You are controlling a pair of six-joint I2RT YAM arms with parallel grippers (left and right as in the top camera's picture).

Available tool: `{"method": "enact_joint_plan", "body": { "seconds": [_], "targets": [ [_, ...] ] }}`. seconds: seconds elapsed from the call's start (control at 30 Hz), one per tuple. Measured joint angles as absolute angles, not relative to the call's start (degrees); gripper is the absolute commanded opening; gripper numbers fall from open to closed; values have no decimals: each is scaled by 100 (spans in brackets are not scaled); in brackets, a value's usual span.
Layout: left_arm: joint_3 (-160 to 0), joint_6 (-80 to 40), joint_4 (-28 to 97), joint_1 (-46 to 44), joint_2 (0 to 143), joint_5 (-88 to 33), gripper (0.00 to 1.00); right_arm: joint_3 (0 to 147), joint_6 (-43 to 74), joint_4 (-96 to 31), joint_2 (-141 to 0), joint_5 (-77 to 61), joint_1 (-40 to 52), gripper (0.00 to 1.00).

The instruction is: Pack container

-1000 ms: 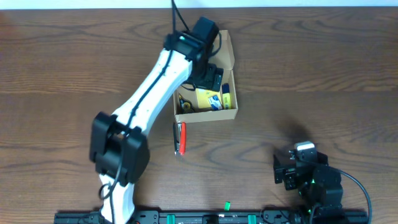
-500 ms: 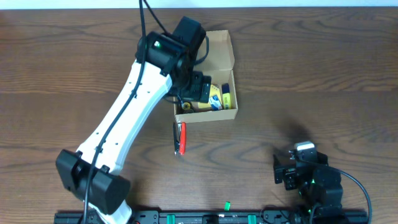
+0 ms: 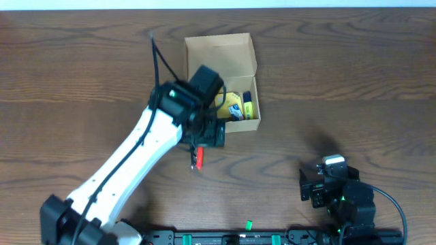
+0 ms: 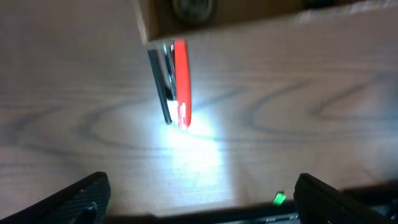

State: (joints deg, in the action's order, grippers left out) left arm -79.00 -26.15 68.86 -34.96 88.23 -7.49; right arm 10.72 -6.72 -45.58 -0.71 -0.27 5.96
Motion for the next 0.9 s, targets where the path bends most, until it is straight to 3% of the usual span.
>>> {"method": "enact_joint_plan", "body": {
  "seconds": [0.57,0.9],
  "targets": [
    [-6519,-3232,6119,-4182,8549,-714,95,1072,-672,-4556,-71,-27,596,99],
    [-6519,-4613,6082,-4185,8545,-255,95,1072,-672,-4556,-71,-27,596,99]
  ]
}}
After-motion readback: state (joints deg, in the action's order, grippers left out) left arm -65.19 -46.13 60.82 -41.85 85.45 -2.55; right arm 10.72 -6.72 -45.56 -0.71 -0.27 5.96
